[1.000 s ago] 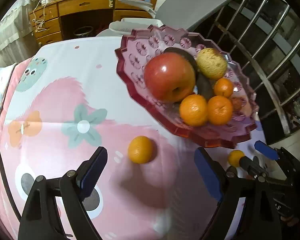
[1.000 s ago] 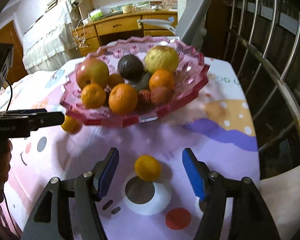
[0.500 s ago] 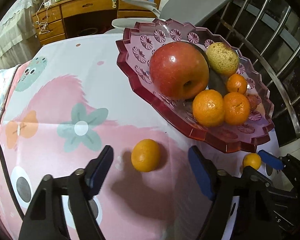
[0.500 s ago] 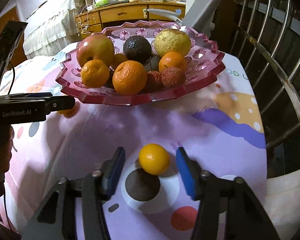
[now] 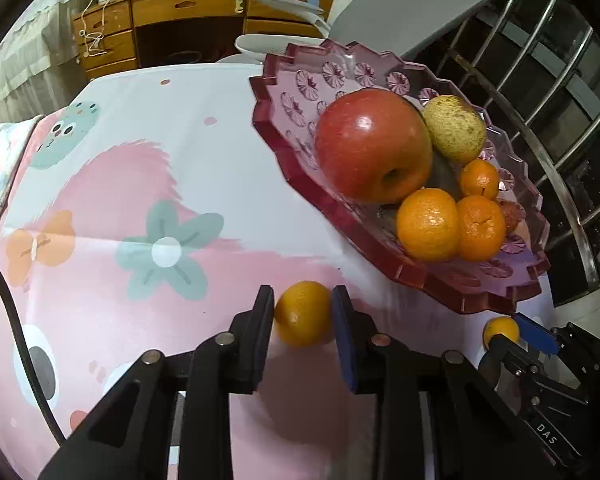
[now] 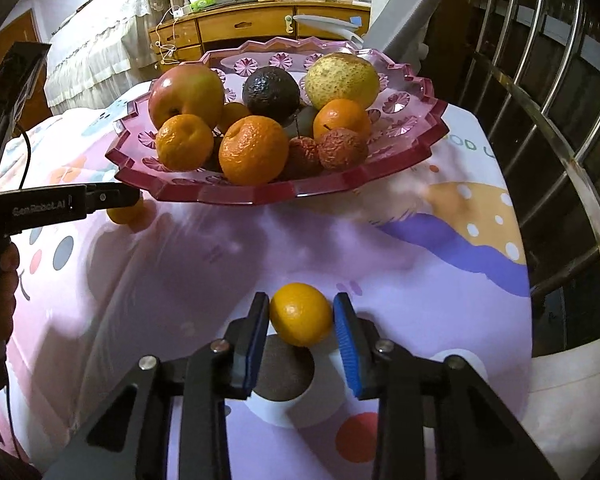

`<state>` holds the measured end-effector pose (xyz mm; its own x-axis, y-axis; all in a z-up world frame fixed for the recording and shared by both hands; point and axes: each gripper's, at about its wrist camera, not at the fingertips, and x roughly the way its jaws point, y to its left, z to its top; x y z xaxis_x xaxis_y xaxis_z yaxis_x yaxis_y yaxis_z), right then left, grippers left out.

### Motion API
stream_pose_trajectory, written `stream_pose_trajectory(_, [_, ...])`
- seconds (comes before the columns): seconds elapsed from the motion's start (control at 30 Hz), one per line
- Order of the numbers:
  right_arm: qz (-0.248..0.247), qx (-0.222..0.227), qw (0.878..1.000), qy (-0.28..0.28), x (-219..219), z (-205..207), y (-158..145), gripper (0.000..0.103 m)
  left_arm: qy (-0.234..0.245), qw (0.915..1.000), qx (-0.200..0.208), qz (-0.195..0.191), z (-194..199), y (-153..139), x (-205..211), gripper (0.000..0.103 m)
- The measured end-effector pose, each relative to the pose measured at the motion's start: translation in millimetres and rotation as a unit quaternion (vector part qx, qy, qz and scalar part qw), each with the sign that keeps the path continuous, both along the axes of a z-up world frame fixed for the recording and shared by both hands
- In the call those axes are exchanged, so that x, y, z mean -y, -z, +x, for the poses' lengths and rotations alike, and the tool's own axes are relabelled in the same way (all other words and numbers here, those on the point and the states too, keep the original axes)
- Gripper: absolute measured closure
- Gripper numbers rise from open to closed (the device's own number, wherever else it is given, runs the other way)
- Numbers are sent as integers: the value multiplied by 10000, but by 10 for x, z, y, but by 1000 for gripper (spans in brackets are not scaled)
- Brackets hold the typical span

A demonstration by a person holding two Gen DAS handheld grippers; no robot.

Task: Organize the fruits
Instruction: 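Grasp the last mandarin with the left tool while the right tool grasps another mandarin, then lower both mandarins into the bowl and open both tools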

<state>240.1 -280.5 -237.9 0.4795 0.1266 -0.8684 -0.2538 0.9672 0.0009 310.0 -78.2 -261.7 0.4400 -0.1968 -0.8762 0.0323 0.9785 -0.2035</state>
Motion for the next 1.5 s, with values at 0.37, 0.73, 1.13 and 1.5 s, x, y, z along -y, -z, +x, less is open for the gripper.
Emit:
stream_pose_trajectory(0.37, [180,28,9998,51,42,11,-95,70,-350,9993,59,-111,-47,-108,-136,77])
stream_pose_trajectory(0.73, [91,395,9992,60,280,-1,-462,70,-607,9956,671,-238,-64,-586,-332,77])
stream_pose_trajectory(1.13, [541,949,9940,44,191,155,-789,70,-277,9910,1055,-777,10,-791,-76,77])
stream_pose_trajectory(1.5, [630,948,9935,45,-34,249,-737,58,8,9900,1041,-952,-6,-846,15,52])
